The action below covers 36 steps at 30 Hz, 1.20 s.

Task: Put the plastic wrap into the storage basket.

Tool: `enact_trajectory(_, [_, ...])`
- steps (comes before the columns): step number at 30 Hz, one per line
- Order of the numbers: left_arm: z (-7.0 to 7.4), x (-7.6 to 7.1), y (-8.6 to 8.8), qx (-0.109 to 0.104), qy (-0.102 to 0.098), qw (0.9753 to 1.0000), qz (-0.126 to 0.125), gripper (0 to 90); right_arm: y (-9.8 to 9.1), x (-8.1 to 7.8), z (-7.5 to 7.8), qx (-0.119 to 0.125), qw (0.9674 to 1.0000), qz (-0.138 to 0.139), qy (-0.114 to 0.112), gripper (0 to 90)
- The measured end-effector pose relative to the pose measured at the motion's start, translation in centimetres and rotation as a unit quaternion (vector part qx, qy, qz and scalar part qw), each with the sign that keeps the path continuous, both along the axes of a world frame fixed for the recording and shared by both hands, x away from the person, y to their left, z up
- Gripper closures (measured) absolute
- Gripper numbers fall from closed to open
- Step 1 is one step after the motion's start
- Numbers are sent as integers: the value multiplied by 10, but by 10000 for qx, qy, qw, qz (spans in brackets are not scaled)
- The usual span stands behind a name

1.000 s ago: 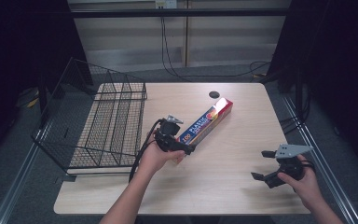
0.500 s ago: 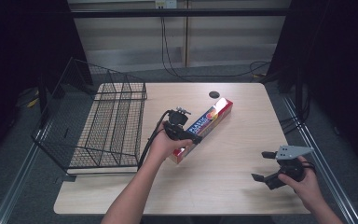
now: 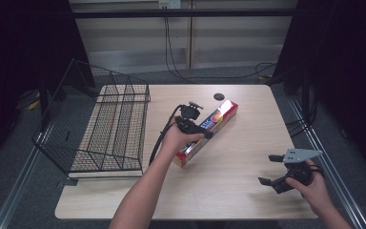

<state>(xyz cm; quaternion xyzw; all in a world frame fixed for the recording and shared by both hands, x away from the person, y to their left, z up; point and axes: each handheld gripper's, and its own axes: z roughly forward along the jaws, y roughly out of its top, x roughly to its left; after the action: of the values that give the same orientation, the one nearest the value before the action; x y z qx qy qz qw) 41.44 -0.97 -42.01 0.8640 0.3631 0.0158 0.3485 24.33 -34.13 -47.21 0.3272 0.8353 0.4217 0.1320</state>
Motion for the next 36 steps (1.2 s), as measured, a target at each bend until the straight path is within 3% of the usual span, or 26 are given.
enact_trajectory(20, [-8,23,-13,200,195,9995,148,102,-2,-1,2,27,10000,-10,-39,29])
enact_trajectory(22, [-9,24,-16,137,196,9994,230,101,-2,0,2,48,10000,-14,-46,30])
enact_trajectory(23, [-9,26,-15,240,189,9994,130,100,-2,0,2,60,10000,-21,-48,30])
enact_trajectory(29, [-11,30,-20,278,177,9993,161,97,-3,0,1,67,10000,-16,-53,30])
enact_trajectory(36, [-17,34,-30,419,181,9990,11,96,-3,0,2,81,10000,24,-53,30])
